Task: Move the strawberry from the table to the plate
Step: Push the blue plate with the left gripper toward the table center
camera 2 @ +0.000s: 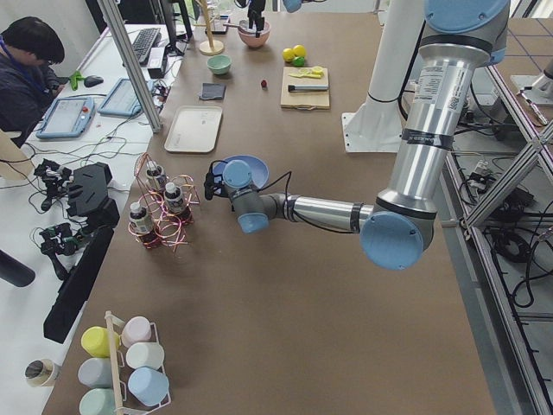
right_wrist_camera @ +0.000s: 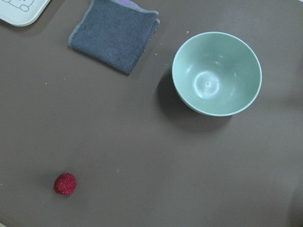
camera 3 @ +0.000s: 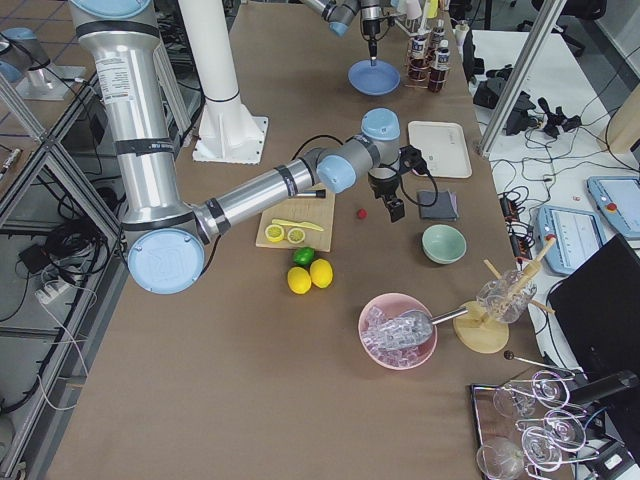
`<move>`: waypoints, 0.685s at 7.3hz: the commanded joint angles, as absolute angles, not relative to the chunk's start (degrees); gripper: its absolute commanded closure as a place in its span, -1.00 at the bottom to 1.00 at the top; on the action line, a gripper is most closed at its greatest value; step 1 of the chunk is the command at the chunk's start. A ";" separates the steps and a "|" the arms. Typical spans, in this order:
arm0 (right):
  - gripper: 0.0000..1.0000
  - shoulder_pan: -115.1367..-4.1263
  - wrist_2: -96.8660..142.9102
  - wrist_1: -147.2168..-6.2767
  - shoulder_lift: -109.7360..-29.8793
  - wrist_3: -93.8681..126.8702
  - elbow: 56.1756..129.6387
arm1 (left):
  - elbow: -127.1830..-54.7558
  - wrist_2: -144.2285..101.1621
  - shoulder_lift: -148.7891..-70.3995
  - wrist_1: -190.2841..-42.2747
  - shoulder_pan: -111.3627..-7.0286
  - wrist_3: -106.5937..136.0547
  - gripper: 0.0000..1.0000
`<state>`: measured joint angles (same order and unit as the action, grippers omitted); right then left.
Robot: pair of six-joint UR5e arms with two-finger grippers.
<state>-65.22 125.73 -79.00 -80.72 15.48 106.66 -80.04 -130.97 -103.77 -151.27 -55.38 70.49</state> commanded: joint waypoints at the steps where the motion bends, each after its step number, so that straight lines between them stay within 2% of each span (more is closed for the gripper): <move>1: -1.00 -65.21 126.29 -79.10 -80.60 16.52 106.61 | -81.04 -122.30 -110.36 -149.25 -46.45 79.51 1.00; 3: -1.00 -65.13 126.56 -79.10 -80.25 18.54 106.61 | -81.12 -115.61 -118.62 -139.44 -40.29 81.47 1.00; 5: -1.00 -65.21 126.91 -79.19 -80.33 18.72 106.26 | -80.86 -109.36 -121.02 -139.04 -34.39 81.56 1.00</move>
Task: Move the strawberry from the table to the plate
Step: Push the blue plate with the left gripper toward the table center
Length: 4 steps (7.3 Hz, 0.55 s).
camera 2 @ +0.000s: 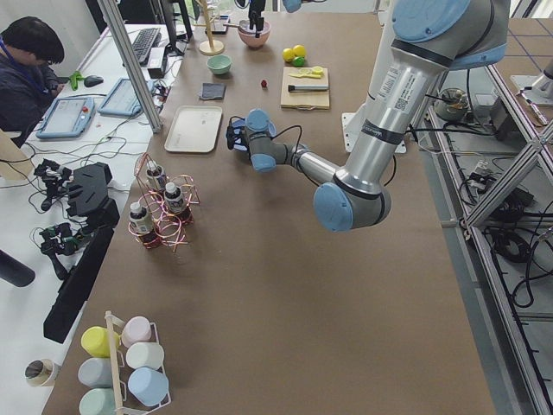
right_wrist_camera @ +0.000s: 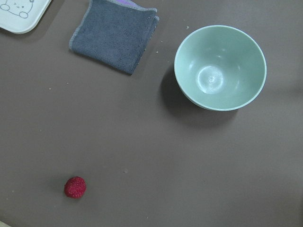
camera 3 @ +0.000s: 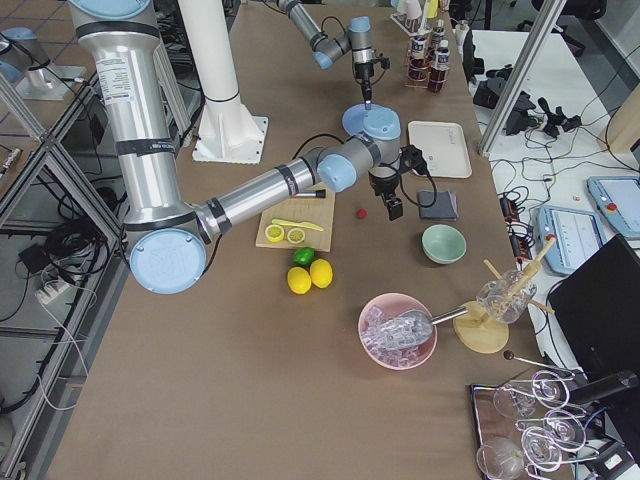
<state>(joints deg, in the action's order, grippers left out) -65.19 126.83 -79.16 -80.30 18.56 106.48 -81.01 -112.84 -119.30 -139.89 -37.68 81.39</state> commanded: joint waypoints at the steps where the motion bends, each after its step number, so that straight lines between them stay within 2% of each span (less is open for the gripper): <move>1: -1.00 -65.21 127.09 -79.28 -80.51 18.81 106.17 | -80.95 -108.55 -121.46 -139.04 -33.23 81.56 1.00; 3: -1.00 -65.13 127.09 -79.45 -80.60 18.90 105.82 | -81.12 -107.76 -121.55 -139.13 -32.78 81.56 1.00; 4: -1.00 -65.13 127.09 -79.37 -80.68 18.90 105.39 | -80.95 -107.58 -121.47 -139.13 -32.78 81.21 -0.80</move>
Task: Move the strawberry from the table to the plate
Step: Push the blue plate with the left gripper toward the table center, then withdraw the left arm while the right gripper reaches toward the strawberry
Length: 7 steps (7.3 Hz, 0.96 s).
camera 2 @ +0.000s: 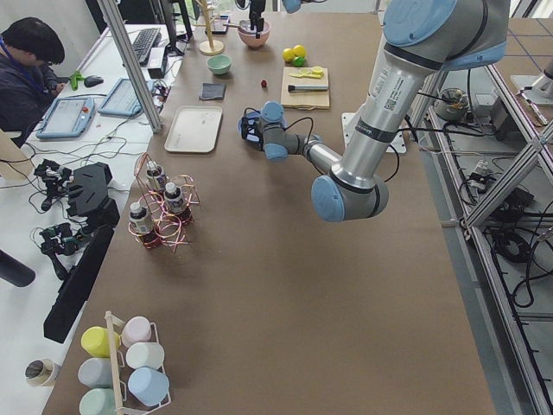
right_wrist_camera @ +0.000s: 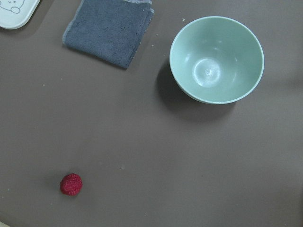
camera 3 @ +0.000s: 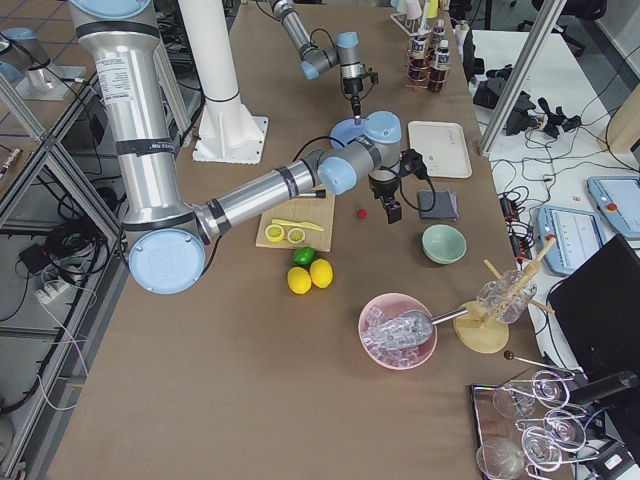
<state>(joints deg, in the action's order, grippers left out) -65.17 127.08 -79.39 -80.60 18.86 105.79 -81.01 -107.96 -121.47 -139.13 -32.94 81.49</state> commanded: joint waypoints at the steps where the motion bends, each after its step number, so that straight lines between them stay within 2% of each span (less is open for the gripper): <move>1: -1.00 -64.95 127.09 -79.37 -80.51 18.90 104.86 | -81.99 -107.49 -120.86 -139.13 -33.04 81.04 -0.95; 3: -1.00 -61.82 126.31 -78.93 -79.46 28.74 104.59 | -88.20 -113.59 -117.35 -133.30 -39.68 77.99 -0.96; 5: -0.99 -56.01 123.58 -78.84 -77.18 38.09 104.59 | -100.75 -124.22 -110.78 -118.81 -50.48 64.33 -0.96; 7: -0.96 -51.88 120.33 -78.66 -77.08 44.09 104.24 | -102.13 -134.43 -106.28 -112.52 -64.27 47.02 -0.96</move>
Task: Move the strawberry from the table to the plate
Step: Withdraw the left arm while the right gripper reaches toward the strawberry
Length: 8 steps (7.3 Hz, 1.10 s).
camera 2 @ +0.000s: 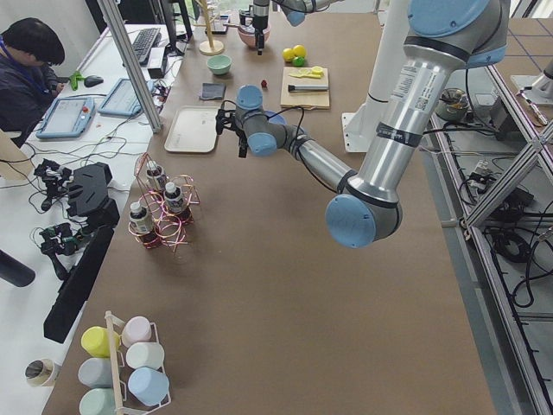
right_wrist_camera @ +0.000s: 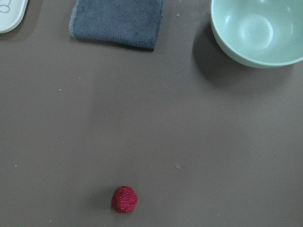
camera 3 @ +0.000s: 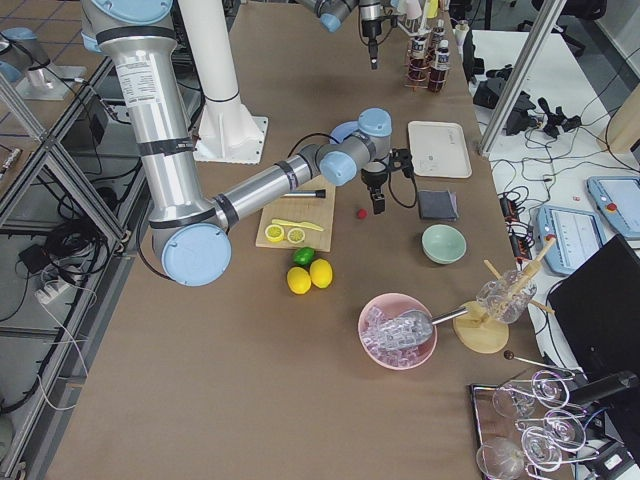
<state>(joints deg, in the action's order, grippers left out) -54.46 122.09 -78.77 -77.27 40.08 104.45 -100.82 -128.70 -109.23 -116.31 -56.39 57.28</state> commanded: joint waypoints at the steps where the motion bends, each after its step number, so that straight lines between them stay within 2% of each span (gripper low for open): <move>1: -0.98 -49.25 118.58 -78.49 -76.82 46.91 103.19 | -101.87 -137.95 -104.00 -108.76 -70.43 37.10 -0.96; 4: -0.99 -47.38 115.76 -78.31 -72.79 46.93 96.26 | -101.69 -136.25 -103.89 -83.48 -83.12 4.31 -0.95; 8: -0.91 -43.00 113.21 -73.95 -72.42 52.36 93.35 | -100.63 -134.74 -102.04 -84.02 -85.16 1.32 -0.95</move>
